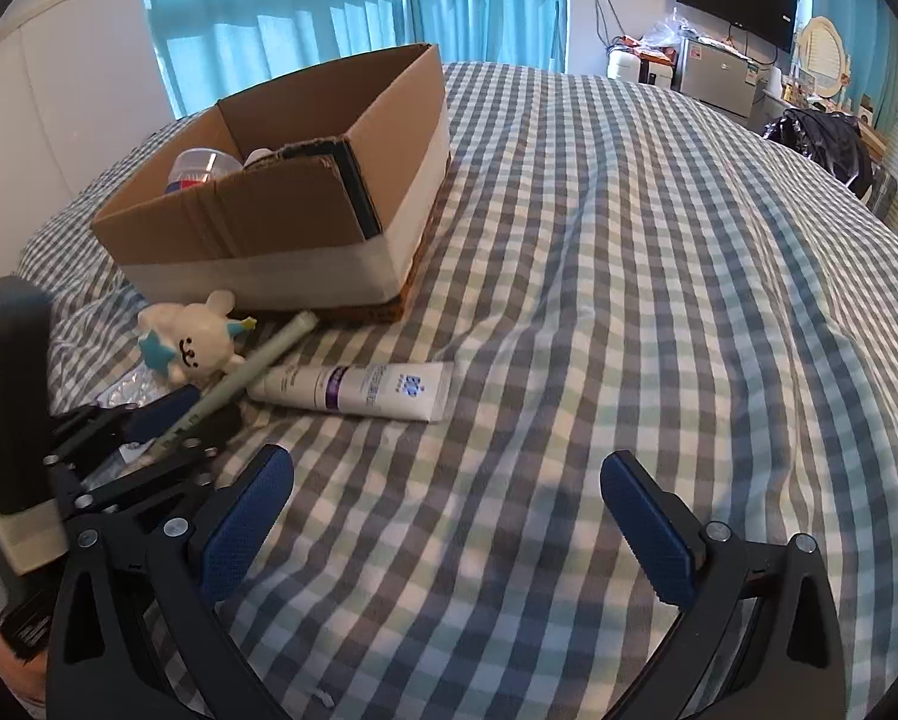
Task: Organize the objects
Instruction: 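Grasp the pale green clip with the left tool while the right tool grasps the cream tube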
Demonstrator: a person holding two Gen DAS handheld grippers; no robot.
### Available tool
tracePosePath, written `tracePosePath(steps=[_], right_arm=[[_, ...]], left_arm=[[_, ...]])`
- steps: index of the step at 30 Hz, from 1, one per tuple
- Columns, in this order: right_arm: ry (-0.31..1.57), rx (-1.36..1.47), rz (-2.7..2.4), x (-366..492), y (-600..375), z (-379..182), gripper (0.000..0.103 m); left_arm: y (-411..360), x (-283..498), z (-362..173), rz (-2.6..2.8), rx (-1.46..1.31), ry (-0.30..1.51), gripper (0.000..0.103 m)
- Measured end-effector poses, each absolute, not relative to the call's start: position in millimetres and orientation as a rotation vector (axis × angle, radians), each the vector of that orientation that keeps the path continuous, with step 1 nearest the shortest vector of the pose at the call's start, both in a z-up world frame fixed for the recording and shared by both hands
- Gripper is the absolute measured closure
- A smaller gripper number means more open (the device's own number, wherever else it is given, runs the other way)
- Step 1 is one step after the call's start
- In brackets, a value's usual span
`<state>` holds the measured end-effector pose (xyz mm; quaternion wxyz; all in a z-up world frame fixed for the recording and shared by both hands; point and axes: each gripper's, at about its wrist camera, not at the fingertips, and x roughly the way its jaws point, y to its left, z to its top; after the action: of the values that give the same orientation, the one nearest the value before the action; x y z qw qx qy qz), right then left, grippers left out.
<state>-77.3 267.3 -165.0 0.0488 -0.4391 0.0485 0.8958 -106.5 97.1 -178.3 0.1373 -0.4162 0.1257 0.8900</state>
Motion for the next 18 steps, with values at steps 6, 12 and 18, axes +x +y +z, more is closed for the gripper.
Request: tracePosePath(steps=[6,12,18], right_arm=[[0.132,-1.303,2.748,-64.2,264.6,-155.5,0.0],[0.075,-1.286,2.803,-61.0,248.0,-139.9,0.0],[-0.097,-1.299,2.865,-78.7,225.4,-125.5,0.0]], left_arm=[[59.9,-77.8,-143.2,2.613,-1.152,0.274,0.094],[10.3,-82.4,-113.0,2.642,-1.169,0.104,0.095],[-7.2,-84.8,-108.7,2.665,-1.18,0.06,0.095]])
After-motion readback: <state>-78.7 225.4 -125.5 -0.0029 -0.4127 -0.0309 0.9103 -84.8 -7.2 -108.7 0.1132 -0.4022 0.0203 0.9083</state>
